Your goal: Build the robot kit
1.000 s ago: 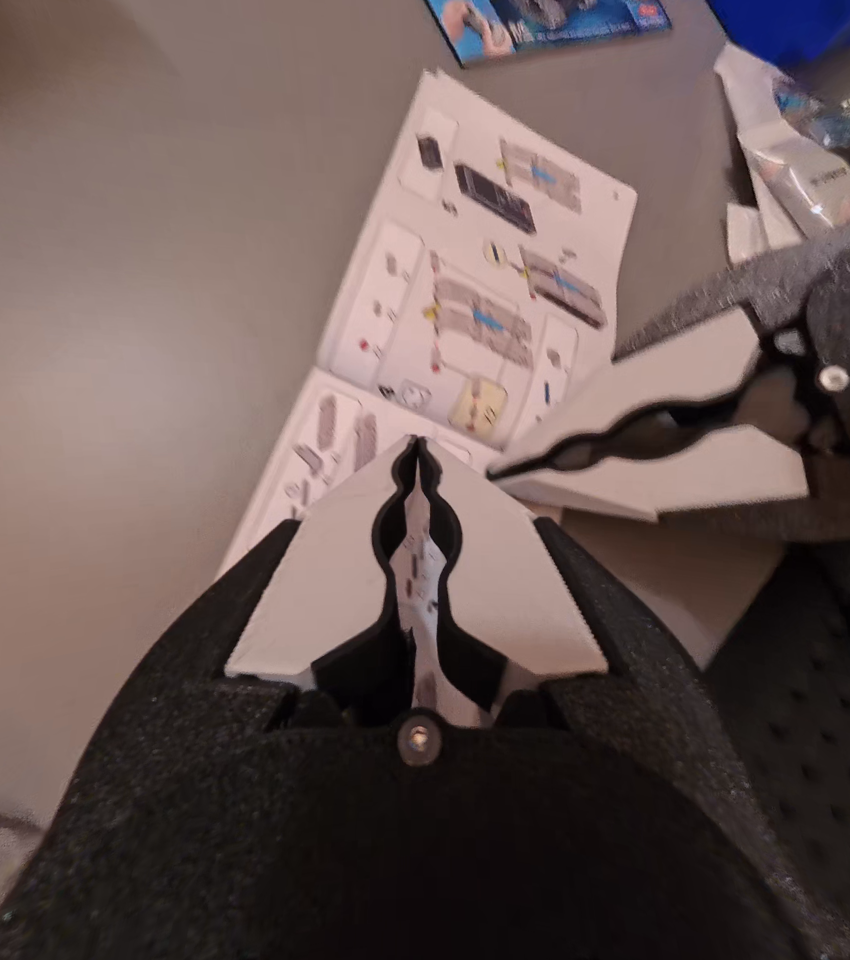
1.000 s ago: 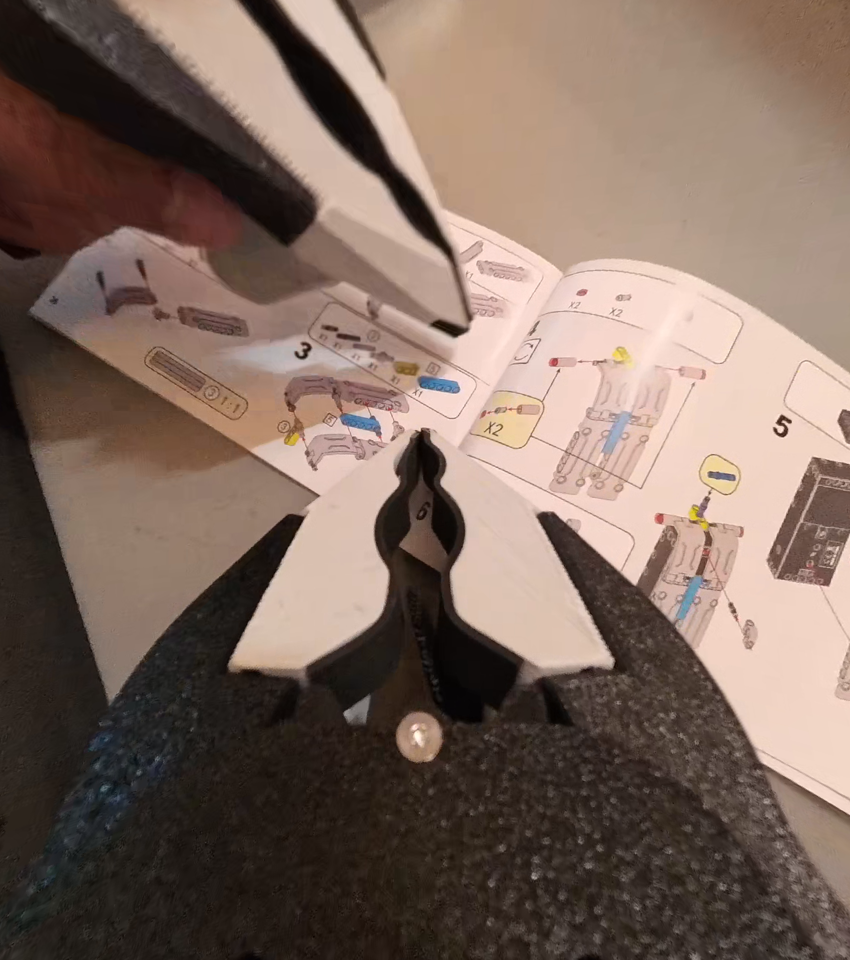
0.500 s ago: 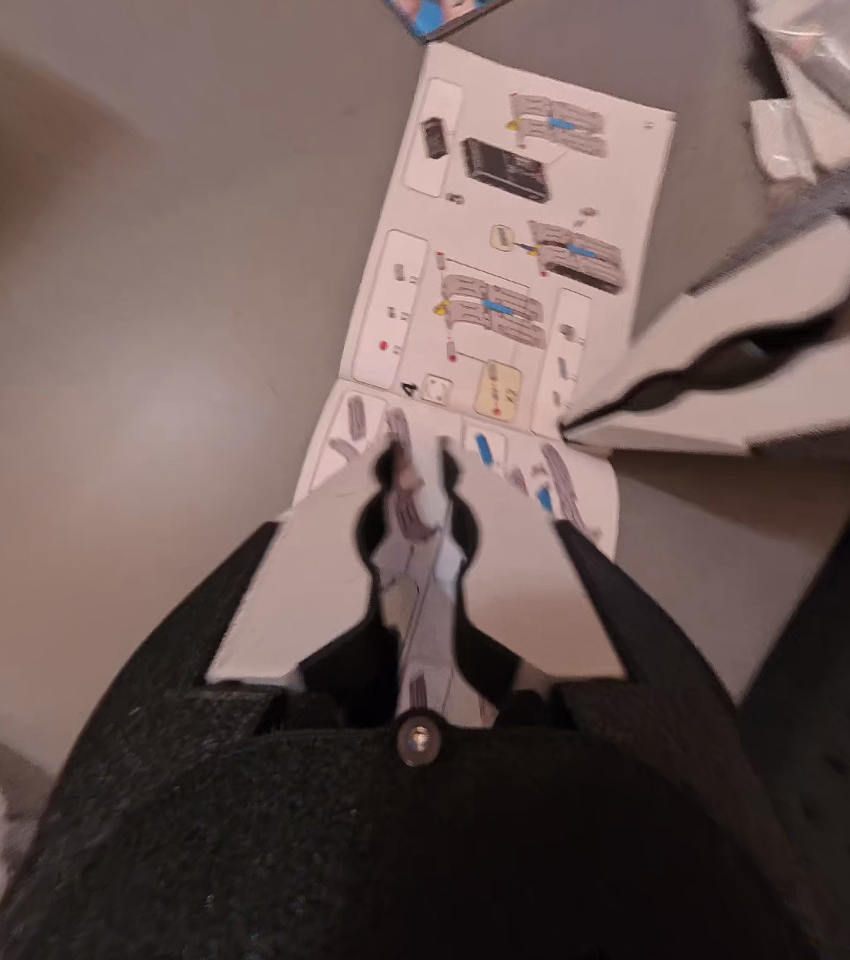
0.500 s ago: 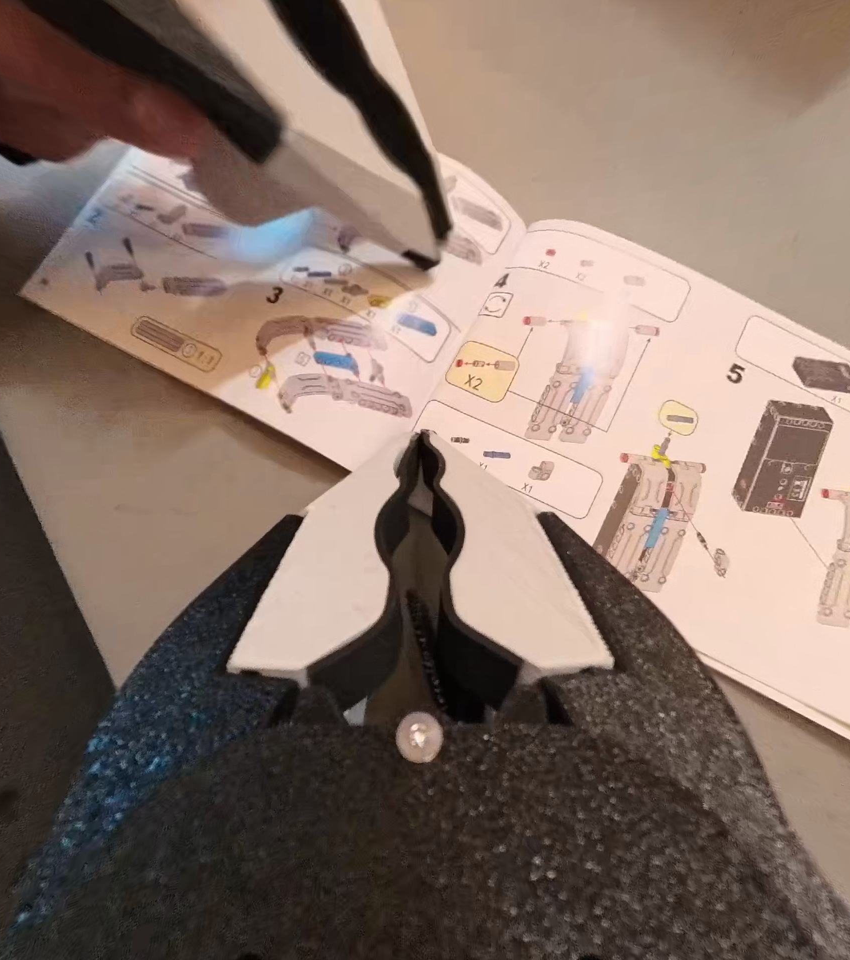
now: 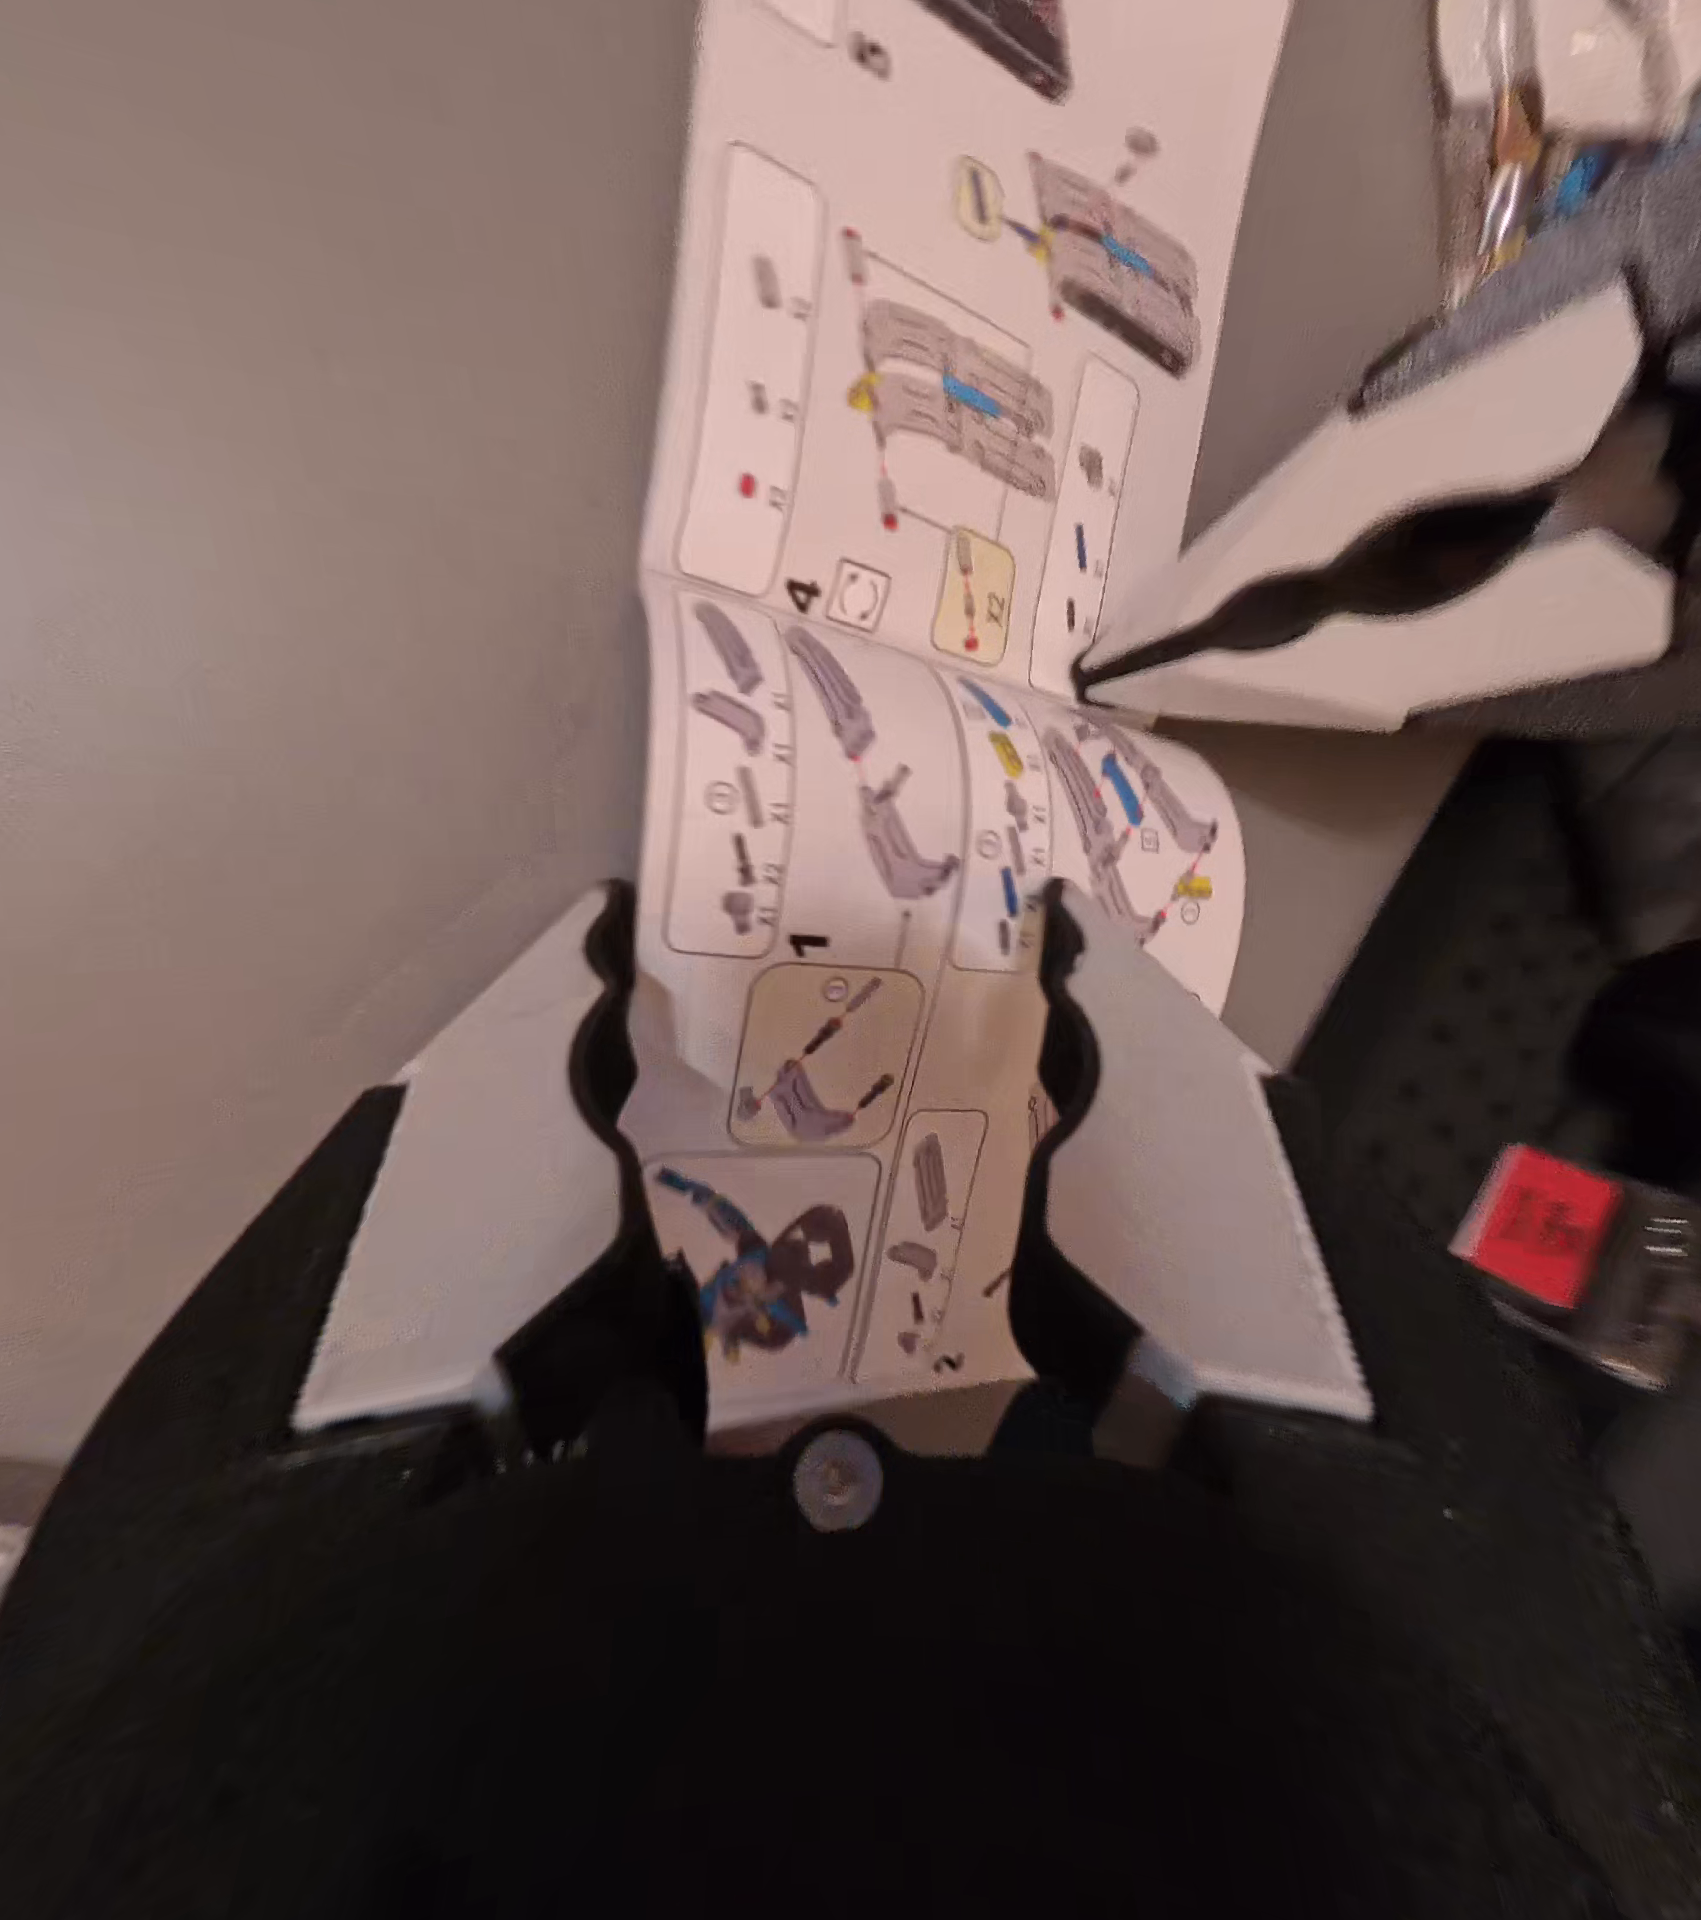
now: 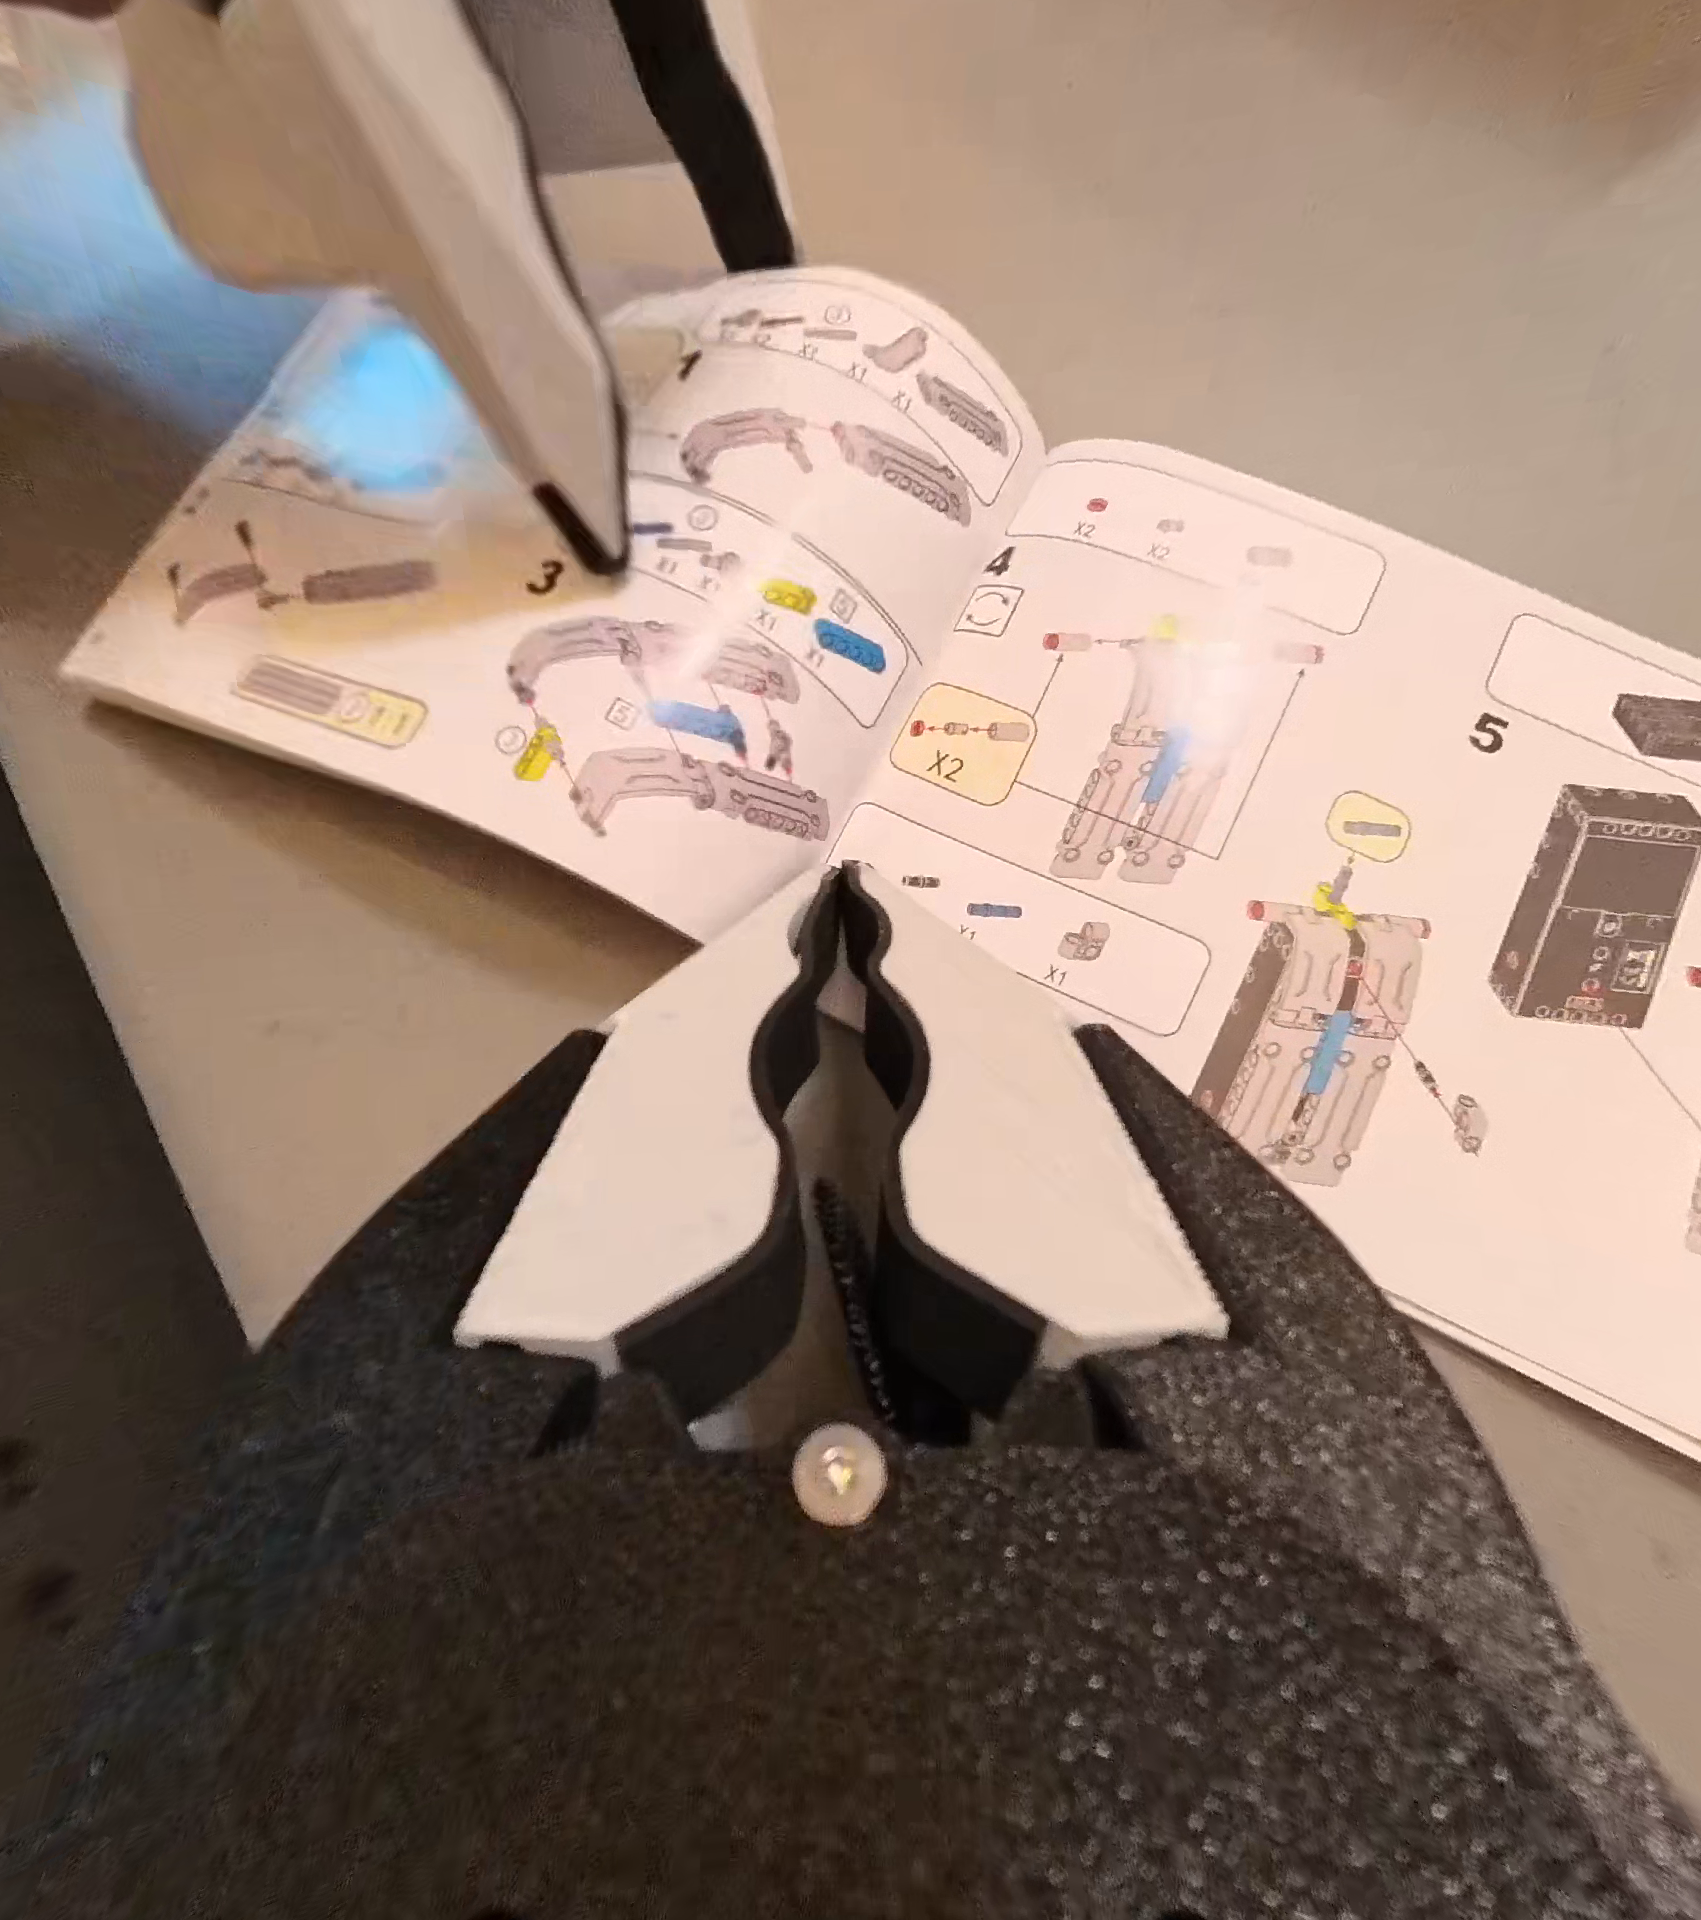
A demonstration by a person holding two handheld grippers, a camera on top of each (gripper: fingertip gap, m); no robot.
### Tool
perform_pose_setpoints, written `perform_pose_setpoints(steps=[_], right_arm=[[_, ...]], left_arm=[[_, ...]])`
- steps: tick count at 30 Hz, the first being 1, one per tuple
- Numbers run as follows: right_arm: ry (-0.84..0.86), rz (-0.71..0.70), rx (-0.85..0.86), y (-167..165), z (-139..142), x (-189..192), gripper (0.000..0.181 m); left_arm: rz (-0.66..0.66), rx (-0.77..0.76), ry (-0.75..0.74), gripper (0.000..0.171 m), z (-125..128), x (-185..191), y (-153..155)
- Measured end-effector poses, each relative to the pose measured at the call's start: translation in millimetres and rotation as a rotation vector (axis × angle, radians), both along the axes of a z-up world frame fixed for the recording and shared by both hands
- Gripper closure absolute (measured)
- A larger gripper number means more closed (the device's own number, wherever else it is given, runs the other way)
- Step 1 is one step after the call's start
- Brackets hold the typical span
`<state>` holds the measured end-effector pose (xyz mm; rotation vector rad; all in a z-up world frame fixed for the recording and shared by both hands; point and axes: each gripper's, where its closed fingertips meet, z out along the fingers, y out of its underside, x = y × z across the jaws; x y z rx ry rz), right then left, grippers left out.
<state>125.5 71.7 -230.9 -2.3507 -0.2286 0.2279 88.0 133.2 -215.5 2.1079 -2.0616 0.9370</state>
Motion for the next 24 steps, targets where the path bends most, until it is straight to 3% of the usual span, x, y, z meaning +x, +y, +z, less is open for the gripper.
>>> perform_pose_setpoints(steps=[4,7,11,18,21,24], right_arm=[[0.014,-0.016,0.012,-1,0,-1,0.181],[0.001,-0.027,0.017,-3,0,-1,0.181],[-0.025,-0.022,0.034,-2,1,0,0.181],[-0.019,-0.01,0.065,10,10,-5,0.181],[0.027,-0.058,0.116,22,27,14,0.179],[0.057,-0.178,0.109,39,37,54,0.175]], left_arm=[[0.124,-0.287,0.153,0.113,7,13,2],[0.155,-0.464,0.181,0.131,23,25,0],[0.09,-0.364,0.183,0.165,43,31,20],[-0.209,0.074,0.194,0.168,68,39,46],[-0.234,0.2,0.154,0.17,86,56,72],[-0.193,0.221,0.161,0.17,88,69,107]])
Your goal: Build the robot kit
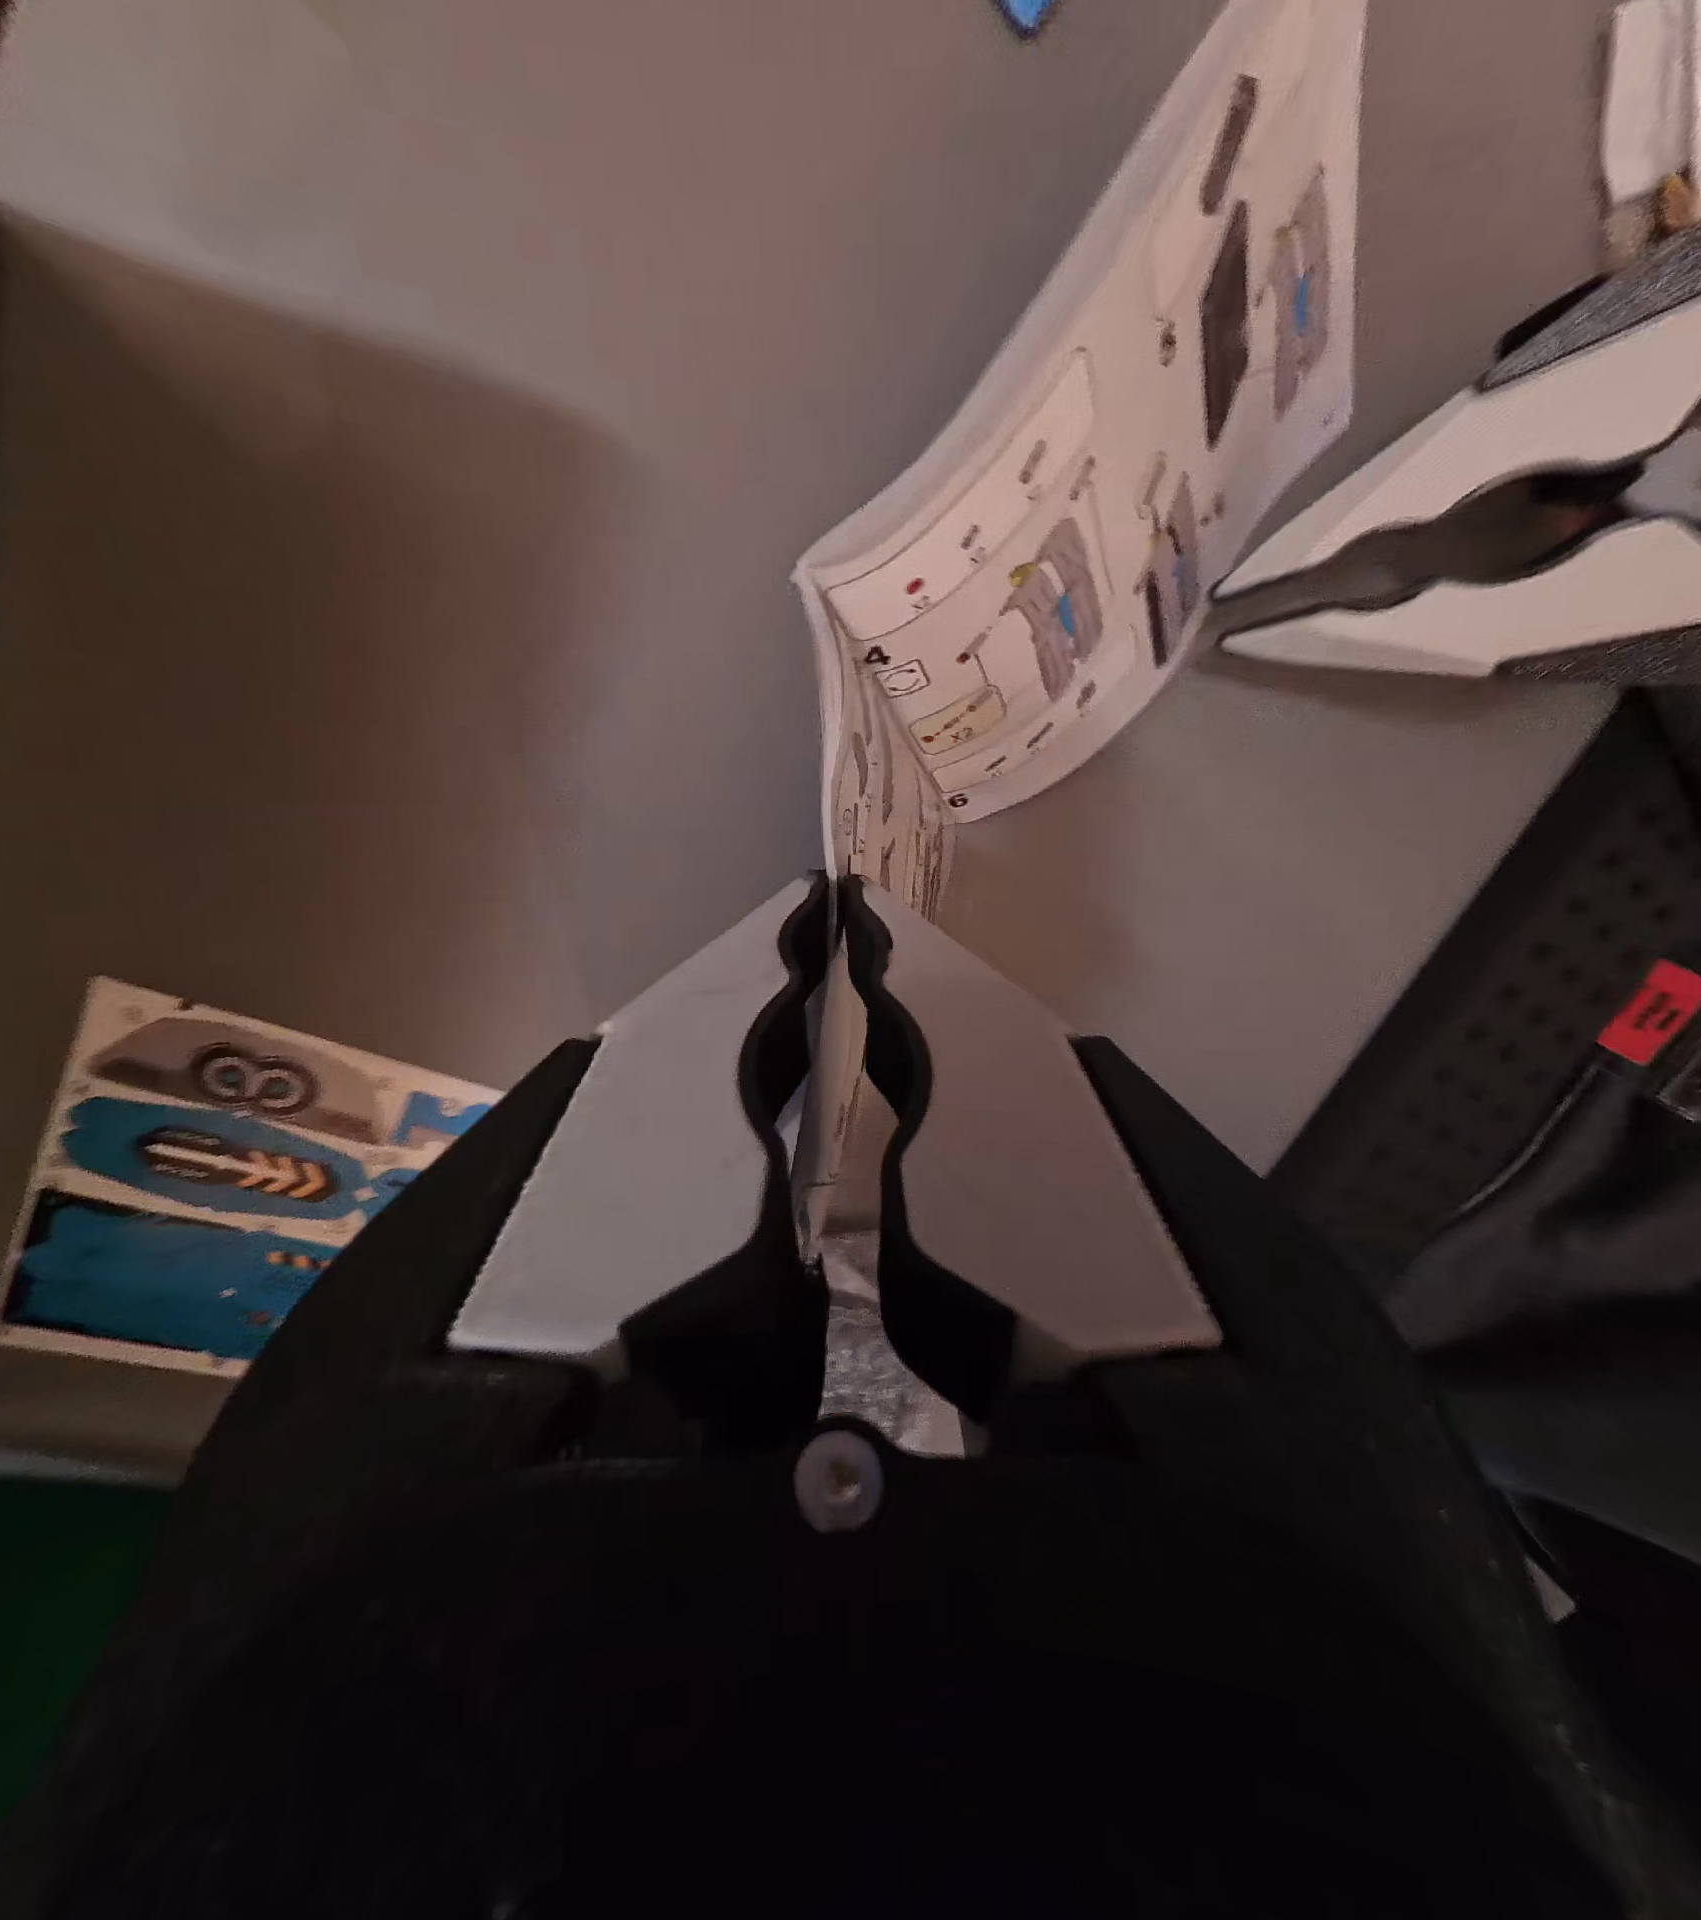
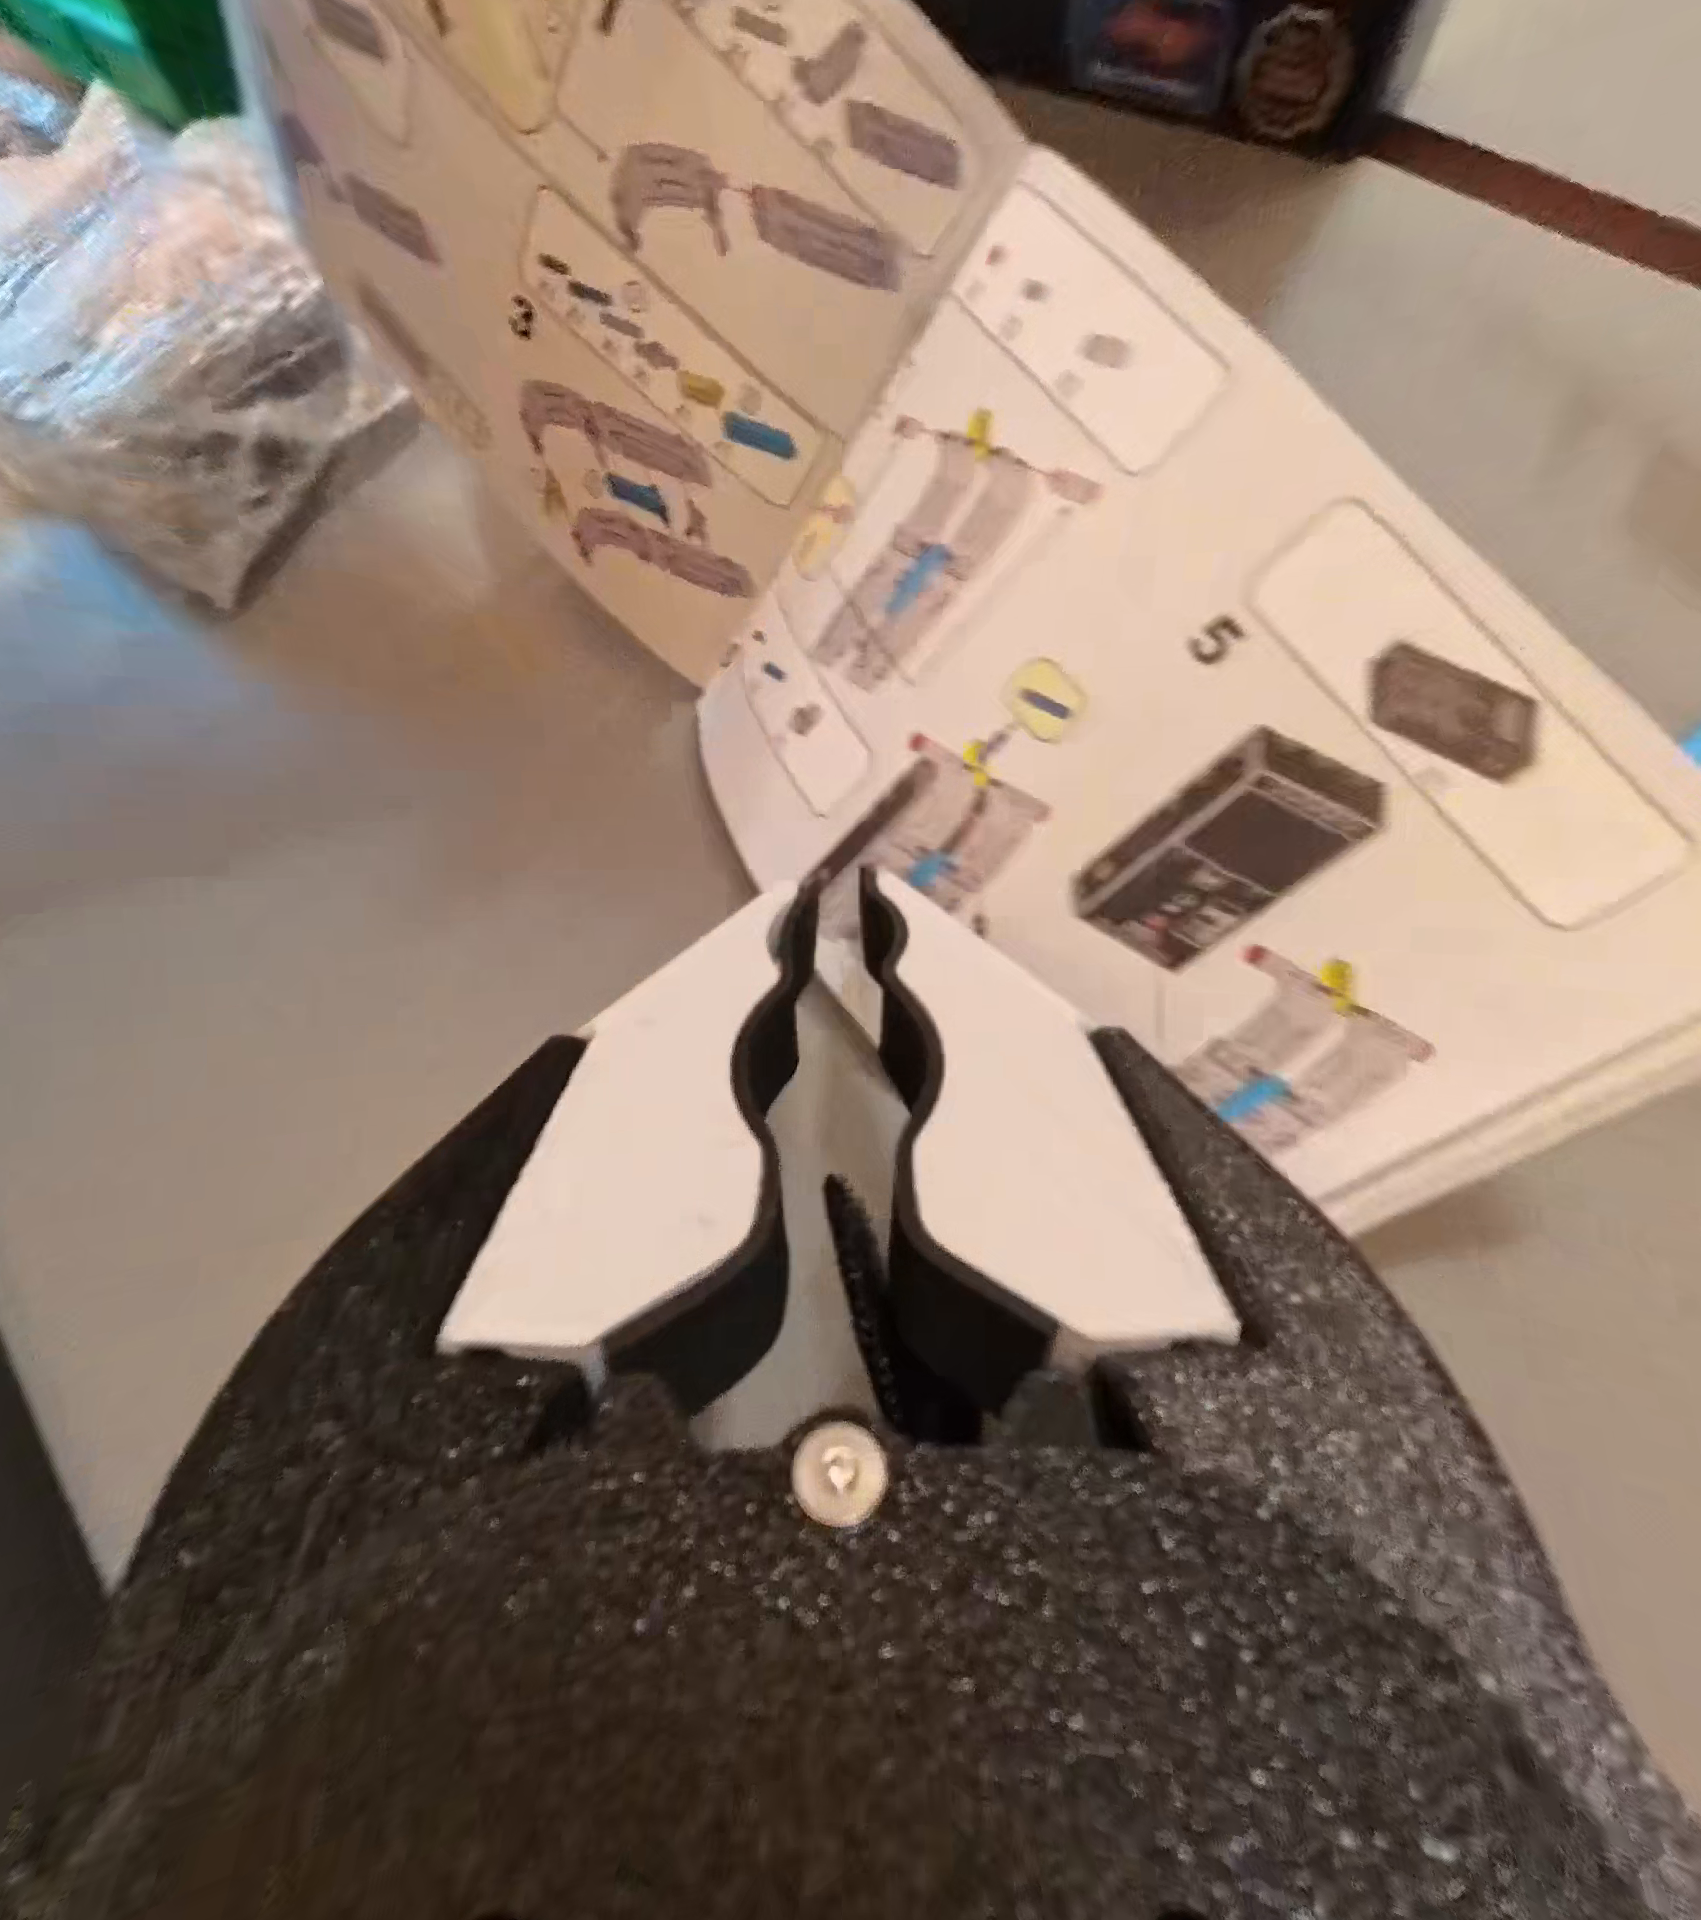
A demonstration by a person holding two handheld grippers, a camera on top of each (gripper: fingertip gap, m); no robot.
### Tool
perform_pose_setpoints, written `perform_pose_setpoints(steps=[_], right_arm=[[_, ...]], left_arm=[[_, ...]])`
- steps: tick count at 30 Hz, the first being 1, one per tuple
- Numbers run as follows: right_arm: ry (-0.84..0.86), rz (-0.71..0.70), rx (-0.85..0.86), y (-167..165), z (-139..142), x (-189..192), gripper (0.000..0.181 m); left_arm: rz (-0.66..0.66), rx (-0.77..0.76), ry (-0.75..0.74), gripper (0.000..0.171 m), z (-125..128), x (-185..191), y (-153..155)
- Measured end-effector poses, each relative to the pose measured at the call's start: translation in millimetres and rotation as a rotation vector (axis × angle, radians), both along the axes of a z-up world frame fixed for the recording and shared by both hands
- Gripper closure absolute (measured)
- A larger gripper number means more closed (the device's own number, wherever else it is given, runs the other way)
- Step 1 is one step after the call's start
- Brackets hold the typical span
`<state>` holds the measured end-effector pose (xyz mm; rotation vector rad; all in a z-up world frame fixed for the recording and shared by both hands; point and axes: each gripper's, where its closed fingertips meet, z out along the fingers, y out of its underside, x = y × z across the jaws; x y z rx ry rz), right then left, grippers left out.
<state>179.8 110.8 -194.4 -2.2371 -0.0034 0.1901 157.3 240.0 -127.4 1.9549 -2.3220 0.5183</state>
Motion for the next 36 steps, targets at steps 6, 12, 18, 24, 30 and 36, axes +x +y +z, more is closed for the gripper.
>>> perform_pose_setpoints(steps=[6,12,18,24,30,36], right_arm=[[-0.086,-0.029,0.008,53,13,23,0.181],[-0.117,-0.124,-0.041,89,-11,46,0.181],[0.114,-0.013,0.041,79,8,30,0.181],[-0.052,0.005,-0.092,98,-33,-2,0.181],[-0.006,-0.064,-0.091,107,-36,-7,0.181],[-0.052,-0.061,-0.082,107,-35,-10,0.181]], left_arm=[[0.134,-0.048,0.019,0.167,-27,23,64],[0.179,-0.142,-0.025,0.166,-51,22,84],[0.123,-0.151,-0.114,0.164,-66,12,66],[0.04,0.31,-0.256,0.169,-78,27,99],[0.016,0.405,-0.39,0.151,-42,4,43],[0.19,0.302,-0.376,0.158,-74,-28,-7]])
